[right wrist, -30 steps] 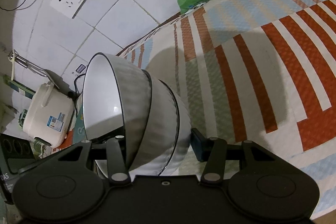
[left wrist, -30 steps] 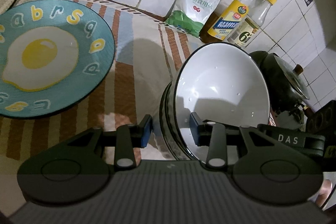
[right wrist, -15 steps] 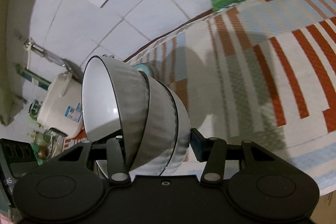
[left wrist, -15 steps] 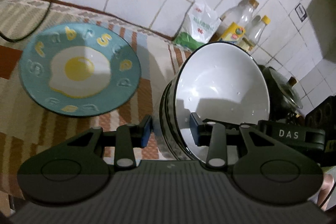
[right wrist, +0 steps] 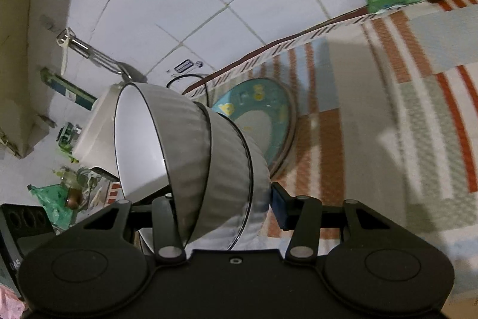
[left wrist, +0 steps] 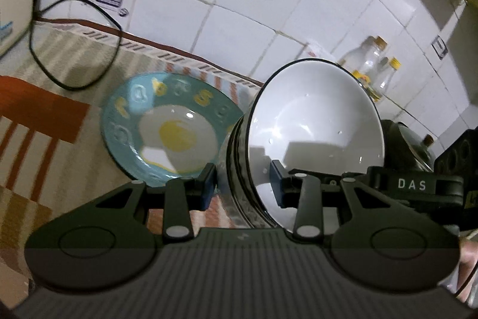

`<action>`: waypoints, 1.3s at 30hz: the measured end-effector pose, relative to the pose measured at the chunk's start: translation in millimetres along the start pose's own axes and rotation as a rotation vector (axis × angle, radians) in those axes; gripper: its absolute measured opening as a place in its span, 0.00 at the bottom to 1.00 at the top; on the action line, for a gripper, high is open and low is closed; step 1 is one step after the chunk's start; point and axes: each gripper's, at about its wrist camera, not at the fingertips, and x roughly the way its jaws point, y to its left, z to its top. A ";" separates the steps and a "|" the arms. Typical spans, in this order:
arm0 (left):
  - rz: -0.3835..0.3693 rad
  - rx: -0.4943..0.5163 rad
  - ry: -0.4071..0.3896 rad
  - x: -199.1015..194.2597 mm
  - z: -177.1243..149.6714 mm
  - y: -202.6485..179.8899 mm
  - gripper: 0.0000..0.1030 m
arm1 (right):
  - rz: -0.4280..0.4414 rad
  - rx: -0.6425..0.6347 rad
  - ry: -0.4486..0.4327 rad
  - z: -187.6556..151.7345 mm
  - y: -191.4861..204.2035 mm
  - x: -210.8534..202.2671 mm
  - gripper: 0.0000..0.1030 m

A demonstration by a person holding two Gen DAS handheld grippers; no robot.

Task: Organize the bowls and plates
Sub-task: 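Carry the bowl stack with the left gripper over the egg-print plate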

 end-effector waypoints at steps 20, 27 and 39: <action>0.018 -0.033 -0.035 27.2 29.4 74.5 0.36 | 0.022 -0.055 0.047 29.7 15.1 82.5 0.52; 0.011 -0.041 -0.019 51.8 39.1 86.6 0.36 | -0.001 -0.050 0.056 40.9 8.2 104.7 0.52; 0.004 -0.056 -0.004 67.7 41.2 91.5 0.36 | -0.032 -0.066 0.061 45.9 6.7 113.8 0.55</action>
